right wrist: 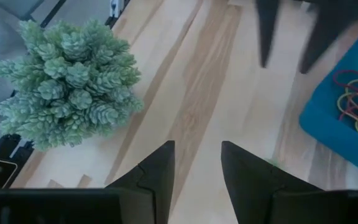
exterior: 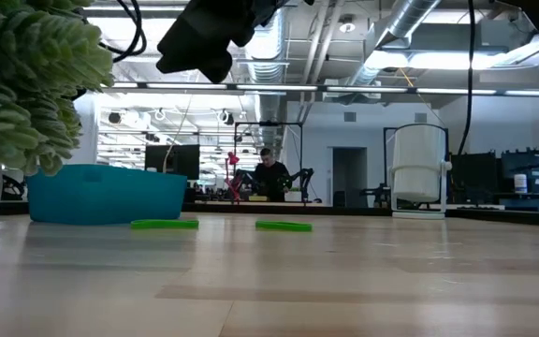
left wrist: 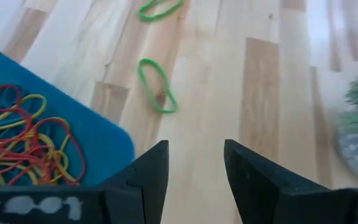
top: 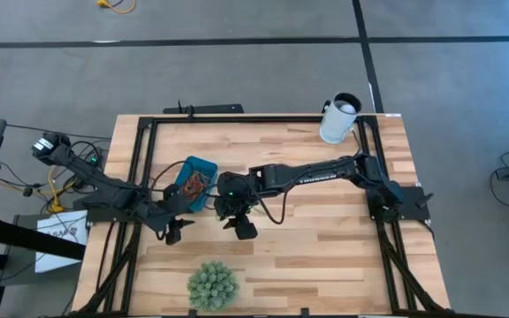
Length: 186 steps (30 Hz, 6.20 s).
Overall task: Pick and place items into bin
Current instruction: Put the green rubber band into the blue bin
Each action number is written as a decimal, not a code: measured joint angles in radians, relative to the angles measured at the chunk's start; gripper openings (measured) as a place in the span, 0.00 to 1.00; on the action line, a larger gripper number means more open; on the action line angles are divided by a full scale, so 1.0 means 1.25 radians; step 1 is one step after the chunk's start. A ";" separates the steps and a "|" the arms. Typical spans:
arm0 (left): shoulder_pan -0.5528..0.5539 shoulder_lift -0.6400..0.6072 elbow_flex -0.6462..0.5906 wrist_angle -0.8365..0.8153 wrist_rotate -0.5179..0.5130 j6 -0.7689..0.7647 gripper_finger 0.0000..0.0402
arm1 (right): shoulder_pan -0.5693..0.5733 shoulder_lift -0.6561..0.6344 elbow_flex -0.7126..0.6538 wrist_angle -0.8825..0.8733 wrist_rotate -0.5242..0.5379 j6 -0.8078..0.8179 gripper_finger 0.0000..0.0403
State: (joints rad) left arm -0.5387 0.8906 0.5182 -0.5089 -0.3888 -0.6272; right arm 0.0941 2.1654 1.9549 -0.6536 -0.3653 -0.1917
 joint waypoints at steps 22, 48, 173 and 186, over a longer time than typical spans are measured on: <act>-0.095 0.188 0.000 0.146 -0.013 -0.012 0.36 | 0.010 0.000 0.000 -0.025 -0.028 -0.028 0.31; 0.073 0.291 0.000 0.390 -0.046 0.130 0.36 | -0.024 0.000 0.000 -0.349 0.142 0.128 0.31; 0.416 0.100 0.075 -0.356 -0.025 0.098 0.00 | 0.010 0.054 -0.126 -0.439 0.521 0.357 0.31; 0.457 0.100 0.018 -0.277 -0.035 -0.063 0.00 | 0.011 0.054 -0.126 -0.431 0.521 0.357 0.31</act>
State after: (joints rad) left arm 0.0320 1.0161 0.5413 -0.8557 -0.4329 -0.7063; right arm 0.1074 2.2326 1.7969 -1.1919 0.2859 0.2549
